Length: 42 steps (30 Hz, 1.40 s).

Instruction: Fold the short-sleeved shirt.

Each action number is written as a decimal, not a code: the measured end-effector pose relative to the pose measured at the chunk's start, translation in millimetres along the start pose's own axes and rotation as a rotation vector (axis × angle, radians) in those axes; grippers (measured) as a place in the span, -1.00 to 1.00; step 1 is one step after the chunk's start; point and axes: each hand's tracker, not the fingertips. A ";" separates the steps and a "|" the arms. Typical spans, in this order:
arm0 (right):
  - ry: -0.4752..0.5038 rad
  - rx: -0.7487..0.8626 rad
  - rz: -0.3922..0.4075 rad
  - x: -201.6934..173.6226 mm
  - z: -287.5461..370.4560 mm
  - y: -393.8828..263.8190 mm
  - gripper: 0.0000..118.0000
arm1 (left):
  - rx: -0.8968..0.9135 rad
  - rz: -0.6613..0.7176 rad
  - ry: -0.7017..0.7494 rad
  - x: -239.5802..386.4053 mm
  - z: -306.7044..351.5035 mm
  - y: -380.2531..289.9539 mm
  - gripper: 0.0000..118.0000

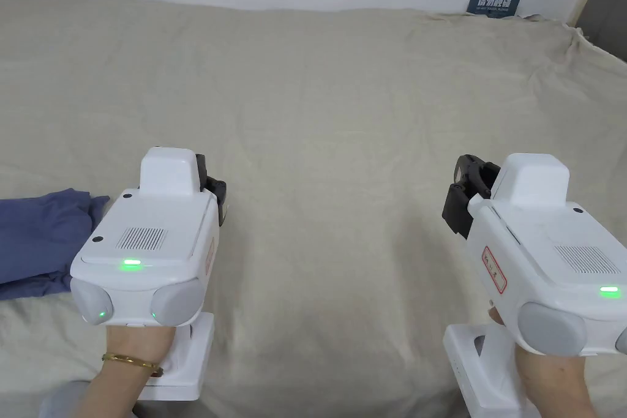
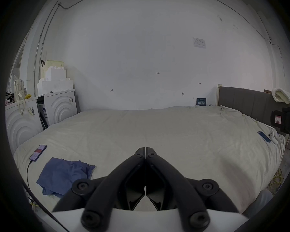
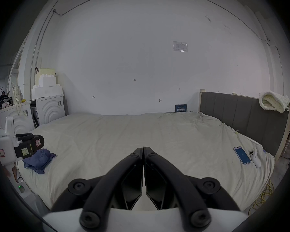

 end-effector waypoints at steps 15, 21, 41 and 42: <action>0.033 -0.060 -0.106 3.0 5.9 9.2 -0.64 | -0.011 0.030 -0.026 -2.4 4.2 0.8 -0.70; 0.111 -0.146 -0.179 5.3 15.3 29.4 1.00 | -0.088 0.070 -0.057 -4.1 6.7 -1.6 1.00; -0.160 -0.594 -0.168 -16.9 7.6 37.0 1.00 | -0.246 0.054 0.236 -58.0 31.6 -79.2 1.00; -0.150 -0.633 -0.225 -15.0 4.8 34.1 1.00 | -0.250 0.059 0.241 -60.4 31.9 -81.2 1.00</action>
